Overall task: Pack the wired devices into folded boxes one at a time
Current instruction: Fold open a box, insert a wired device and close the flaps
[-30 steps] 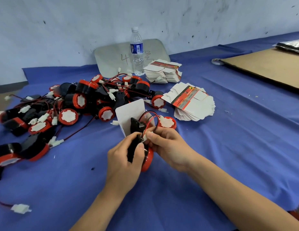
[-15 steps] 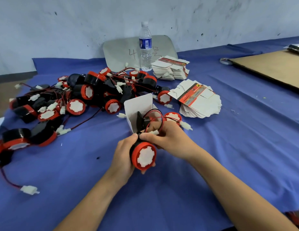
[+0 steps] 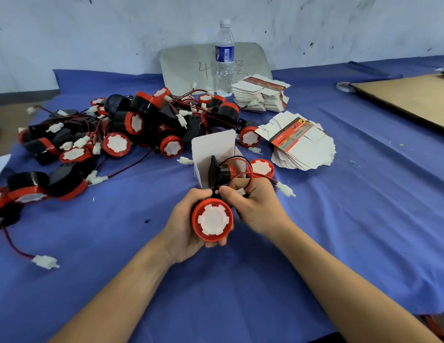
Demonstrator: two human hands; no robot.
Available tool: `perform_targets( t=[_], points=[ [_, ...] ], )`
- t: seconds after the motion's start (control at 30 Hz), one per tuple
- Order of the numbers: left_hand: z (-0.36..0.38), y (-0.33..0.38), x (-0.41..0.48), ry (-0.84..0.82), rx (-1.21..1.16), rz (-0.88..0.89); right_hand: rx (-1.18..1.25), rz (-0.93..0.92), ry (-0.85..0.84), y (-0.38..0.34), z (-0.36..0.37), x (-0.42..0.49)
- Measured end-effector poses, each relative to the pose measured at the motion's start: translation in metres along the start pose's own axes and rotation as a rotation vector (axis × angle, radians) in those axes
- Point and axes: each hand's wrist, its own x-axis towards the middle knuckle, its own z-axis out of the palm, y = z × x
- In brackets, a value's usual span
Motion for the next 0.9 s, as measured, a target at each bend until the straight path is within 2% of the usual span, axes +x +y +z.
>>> perform_targets(
  t=[0.13, 0.23, 0.33, 0.43, 0.63, 0.77, 0.83, 0.9],
  points=[
    [0.002, -0.004, 0.001, 0.017, 0.009, 0.074, -0.018, -0.006, 0.02, 0.002, 0.0, 0.001],
    [0.004, -0.011, 0.004, 0.12, 0.128, 0.236, -0.033, -0.024, 0.035, 0.001, 0.0, 0.001],
    [0.006, -0.017, 0.006, 0.267, 0.306, 0.442, 0.091, 0.017, 0.015, 0.002, 0.001, -0.001],
    [0.009, -0.018, 0.006, 0.278, 0.391, 0.547, 0.195, 0.08, 0.015, 0.003, 0.002, -0.002],
    [0.009, -0.019, 0.006, 0.277, 0.405, 0.495, 0.422, 0.244, -0.033, 0.003, 0.007, -0.002],
    [0.004, -0.016, 0.004, 0.262, 0.137, 0.463, 0.81, 0.457, 0.112, -0.001, -0.011, 0.011],
    [0.004, -0.017, 0.003, 0.235, 0.063, 0.436, 0.822, 0.46, 0.098, 0.003, -0.02, 0.012],
    [0.005, -0.019, 0.004, 0.194, 0.113, 0.439, 0.783, 0.471, 0.001, 0.004, -0.015, 0.008]
  ],
)
